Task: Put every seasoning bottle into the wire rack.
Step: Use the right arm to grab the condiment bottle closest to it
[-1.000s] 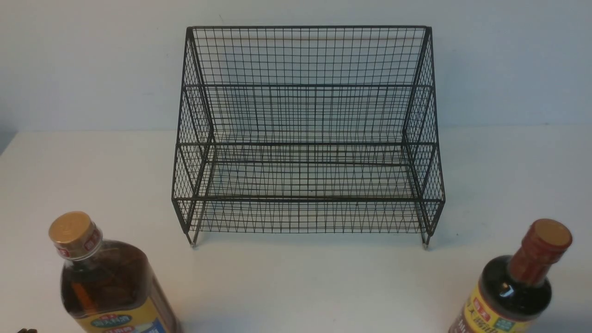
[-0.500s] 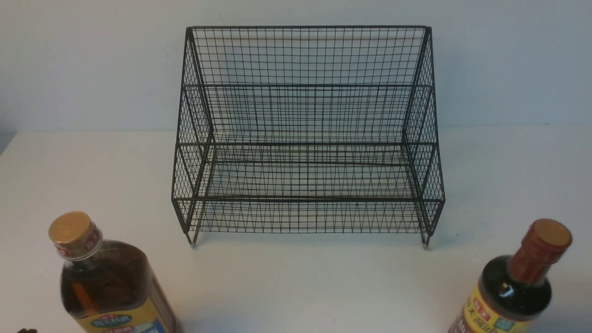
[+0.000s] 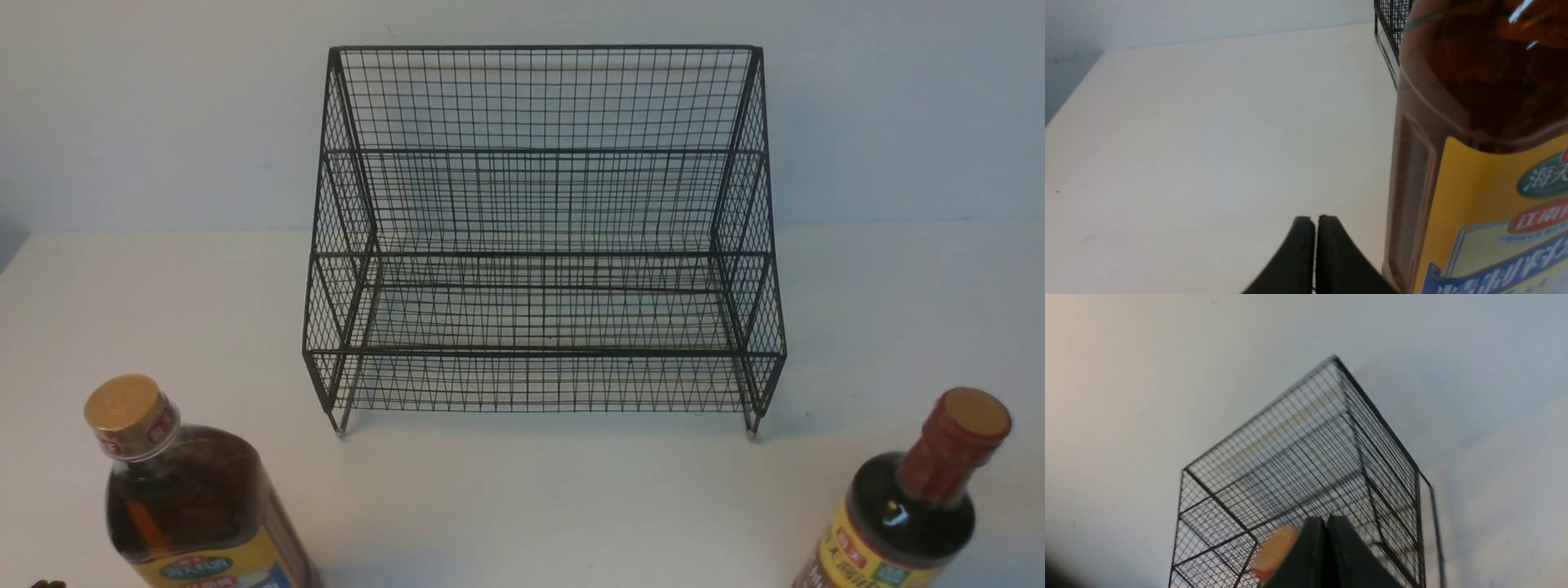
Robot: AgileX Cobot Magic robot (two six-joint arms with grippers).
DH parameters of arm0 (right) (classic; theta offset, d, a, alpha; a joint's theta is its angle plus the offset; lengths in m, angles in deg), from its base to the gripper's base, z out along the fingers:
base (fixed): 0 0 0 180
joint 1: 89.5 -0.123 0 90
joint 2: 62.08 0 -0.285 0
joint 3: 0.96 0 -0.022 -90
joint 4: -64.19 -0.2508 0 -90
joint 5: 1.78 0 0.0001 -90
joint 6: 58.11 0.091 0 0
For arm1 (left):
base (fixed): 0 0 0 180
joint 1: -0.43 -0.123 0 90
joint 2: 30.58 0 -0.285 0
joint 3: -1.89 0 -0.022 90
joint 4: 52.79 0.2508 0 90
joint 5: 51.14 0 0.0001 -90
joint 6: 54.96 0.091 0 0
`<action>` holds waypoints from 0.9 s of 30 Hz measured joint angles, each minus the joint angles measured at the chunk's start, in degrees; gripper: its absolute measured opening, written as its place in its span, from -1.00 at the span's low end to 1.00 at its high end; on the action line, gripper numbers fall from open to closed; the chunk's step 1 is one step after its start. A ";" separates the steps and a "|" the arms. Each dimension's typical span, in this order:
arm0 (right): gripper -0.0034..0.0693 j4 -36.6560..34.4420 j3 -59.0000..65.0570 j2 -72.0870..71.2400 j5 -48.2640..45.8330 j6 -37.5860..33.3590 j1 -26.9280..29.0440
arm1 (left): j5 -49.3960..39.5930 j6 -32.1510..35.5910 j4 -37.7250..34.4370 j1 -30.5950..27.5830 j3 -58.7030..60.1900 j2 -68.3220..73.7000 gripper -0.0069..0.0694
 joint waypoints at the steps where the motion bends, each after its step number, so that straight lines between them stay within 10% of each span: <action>1: -0.95 1.26 -4.27 0.38 -2.68 -2.33 0.00 | 0.00 0.00 0.00 0.00 0.00 0.00 -0.84; 16: -0.45 2.16 -20.56 25.44 -32.53 -24.48 -0.34 | 0.00 0.00 0.00 0.00 0.00 0.00 -0.84; 27: 0.75 2.20 -24.14 38.71 -31.44 -28.86 -0.41 | 0.00 0.00 0.00 0.00 0.00 0.00 -0.84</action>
